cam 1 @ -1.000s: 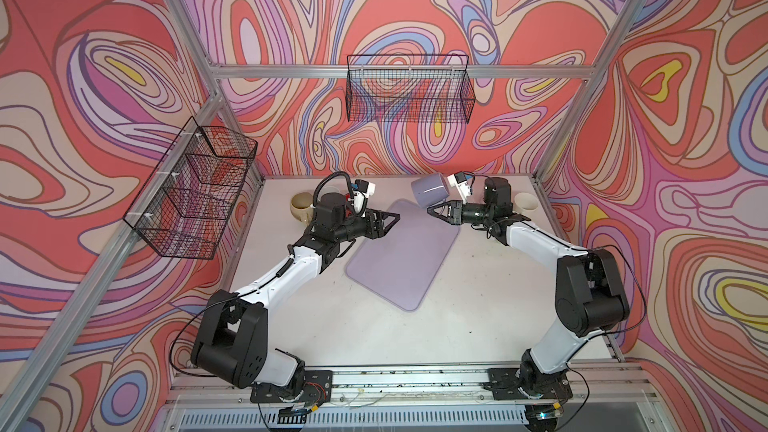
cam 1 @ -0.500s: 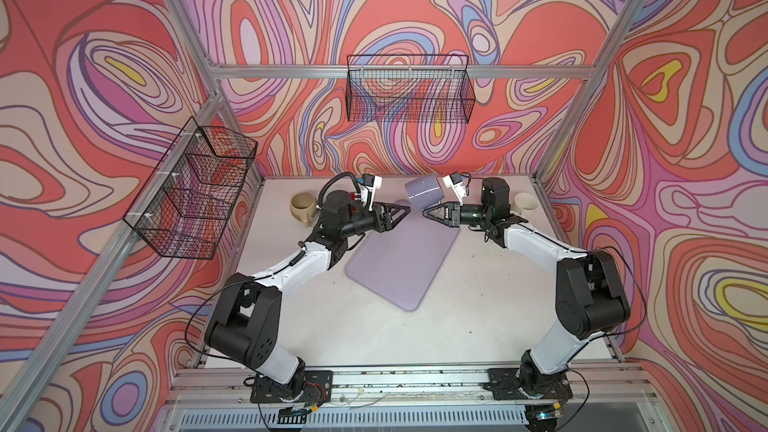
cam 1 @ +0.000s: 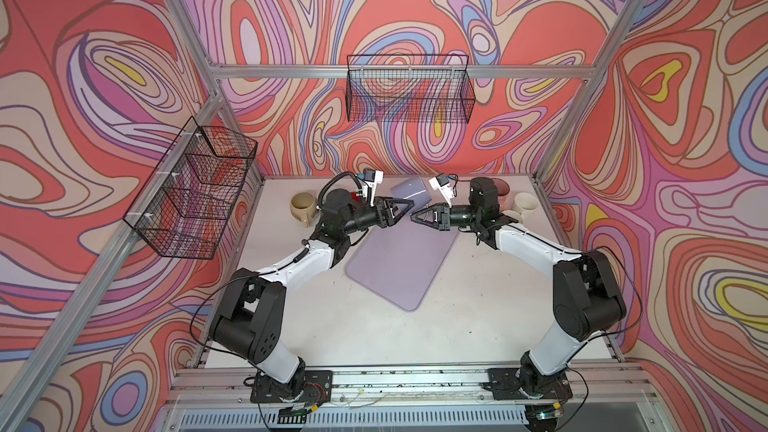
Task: Turn the mug right side up
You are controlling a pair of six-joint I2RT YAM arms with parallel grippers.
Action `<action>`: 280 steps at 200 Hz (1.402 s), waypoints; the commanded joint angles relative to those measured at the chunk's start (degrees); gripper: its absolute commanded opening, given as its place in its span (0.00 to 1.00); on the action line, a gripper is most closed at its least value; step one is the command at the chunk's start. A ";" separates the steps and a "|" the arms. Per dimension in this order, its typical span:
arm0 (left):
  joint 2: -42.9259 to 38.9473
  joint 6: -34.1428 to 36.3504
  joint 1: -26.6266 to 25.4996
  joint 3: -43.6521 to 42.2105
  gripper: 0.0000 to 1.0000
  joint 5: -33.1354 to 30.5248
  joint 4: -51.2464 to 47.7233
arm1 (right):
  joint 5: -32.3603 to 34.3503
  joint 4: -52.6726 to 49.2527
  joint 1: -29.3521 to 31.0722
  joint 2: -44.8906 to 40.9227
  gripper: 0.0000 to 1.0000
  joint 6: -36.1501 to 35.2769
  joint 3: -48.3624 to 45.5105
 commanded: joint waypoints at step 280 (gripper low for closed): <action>1.01 -6.37 0.13 -1.32 0.00 -0.79 14.14 | 0.91 10.72 1.30 1.68 0.28 2.78 0.02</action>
